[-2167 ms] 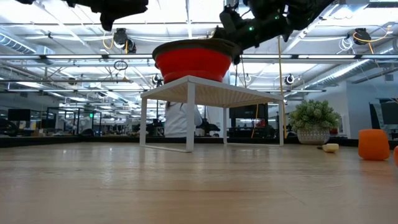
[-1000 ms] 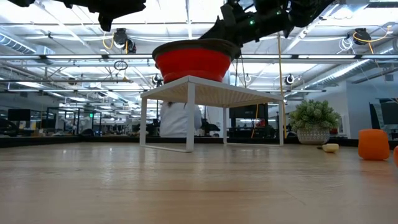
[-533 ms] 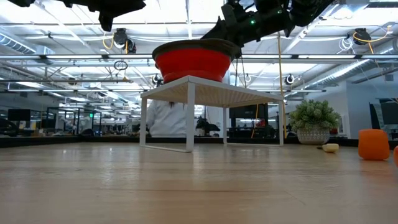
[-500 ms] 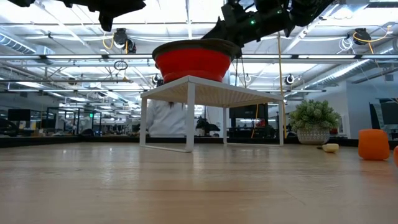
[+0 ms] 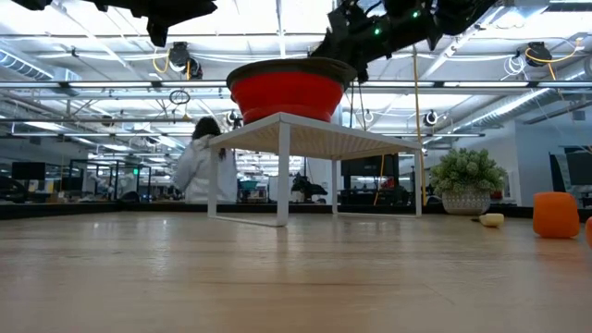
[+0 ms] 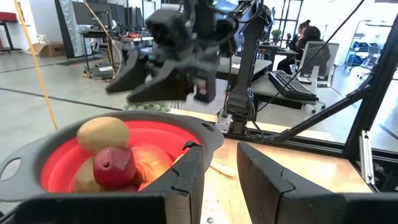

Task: Pick & Place Fruit
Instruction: Put the tangerine into the red strainer bowl on the shelf

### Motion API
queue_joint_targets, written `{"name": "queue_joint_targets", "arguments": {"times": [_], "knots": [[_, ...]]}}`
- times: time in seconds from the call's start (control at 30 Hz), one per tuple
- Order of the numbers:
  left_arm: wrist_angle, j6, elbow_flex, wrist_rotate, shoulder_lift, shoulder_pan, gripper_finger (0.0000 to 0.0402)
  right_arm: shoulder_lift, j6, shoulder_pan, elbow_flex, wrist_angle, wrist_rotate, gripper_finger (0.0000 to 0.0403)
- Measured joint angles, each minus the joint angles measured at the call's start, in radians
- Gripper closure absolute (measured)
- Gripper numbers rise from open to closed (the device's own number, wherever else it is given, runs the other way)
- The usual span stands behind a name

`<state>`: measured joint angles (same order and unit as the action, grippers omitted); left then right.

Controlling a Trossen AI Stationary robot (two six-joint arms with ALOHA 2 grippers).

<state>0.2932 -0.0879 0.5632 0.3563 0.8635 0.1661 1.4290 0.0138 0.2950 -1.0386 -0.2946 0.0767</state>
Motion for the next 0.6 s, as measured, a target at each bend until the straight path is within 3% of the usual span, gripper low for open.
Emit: {"name": "queue_joint_targets", "arguments": {"times": [0.33, 0.6], "knots": [[-0.004, 0.012, 0.000, 0.000, 0.000, 0.000, 0.0309, -0.269, -0.025, -0.136, 0.000, 0.412, 0.000, 0.0225], [-0.005, 0.015, 0.000, 0.000, 0.000, 0.000, 0.0309, -0.434, 0.169, -0.226, 0.000, 0.721, 0.032, 0.0271]]}}
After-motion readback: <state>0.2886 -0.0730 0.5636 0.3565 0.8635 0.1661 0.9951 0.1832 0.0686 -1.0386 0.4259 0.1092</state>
